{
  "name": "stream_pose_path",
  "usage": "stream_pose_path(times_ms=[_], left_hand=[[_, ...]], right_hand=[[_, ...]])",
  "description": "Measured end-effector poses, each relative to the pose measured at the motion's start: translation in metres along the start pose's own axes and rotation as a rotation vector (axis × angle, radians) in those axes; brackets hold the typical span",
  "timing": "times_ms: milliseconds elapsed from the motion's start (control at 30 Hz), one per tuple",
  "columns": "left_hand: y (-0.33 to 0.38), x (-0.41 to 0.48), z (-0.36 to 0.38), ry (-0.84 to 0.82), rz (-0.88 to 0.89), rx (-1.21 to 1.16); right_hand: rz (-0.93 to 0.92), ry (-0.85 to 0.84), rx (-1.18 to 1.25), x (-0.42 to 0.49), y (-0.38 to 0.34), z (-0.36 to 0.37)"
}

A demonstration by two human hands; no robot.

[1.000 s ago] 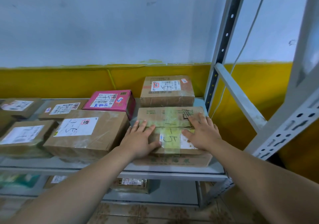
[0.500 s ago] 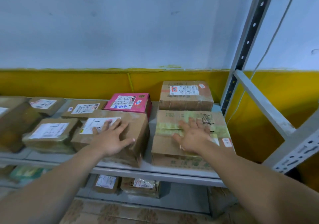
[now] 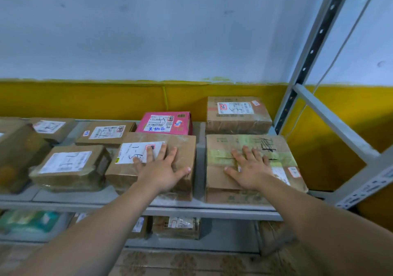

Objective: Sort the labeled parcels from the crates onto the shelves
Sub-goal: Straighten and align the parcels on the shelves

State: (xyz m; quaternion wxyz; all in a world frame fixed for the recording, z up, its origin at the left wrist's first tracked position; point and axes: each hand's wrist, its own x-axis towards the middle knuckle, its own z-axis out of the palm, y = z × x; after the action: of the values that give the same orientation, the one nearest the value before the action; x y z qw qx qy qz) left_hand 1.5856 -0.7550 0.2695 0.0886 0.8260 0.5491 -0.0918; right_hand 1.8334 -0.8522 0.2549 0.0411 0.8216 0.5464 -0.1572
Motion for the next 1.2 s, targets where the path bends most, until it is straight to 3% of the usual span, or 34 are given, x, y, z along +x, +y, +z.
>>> stream_pose_path(times_ms=[200,533,933,1200], left_hand=[[-0.011,0.006,-0.012,-0.018,0.050,-0.046],[-0.050,0.060,-0.032,0.030,0.111,-0.157],[-0.047,0.164,-0.062,0.022,-0.013,-0.131],[-0.048,0.222,-0.054,-0.159,0.019,-0.064]], right_hand=[[0.030,0.002,0.014,0.004,-0.008,-0.020],[0.103,0.213,0.124,0.029,-0.029,-0.066],[0.033,0.168,0.037,0.150,-0.037,-0.088],[0.086,0.103,-0.005,0.186,-0.043,-0.078]])
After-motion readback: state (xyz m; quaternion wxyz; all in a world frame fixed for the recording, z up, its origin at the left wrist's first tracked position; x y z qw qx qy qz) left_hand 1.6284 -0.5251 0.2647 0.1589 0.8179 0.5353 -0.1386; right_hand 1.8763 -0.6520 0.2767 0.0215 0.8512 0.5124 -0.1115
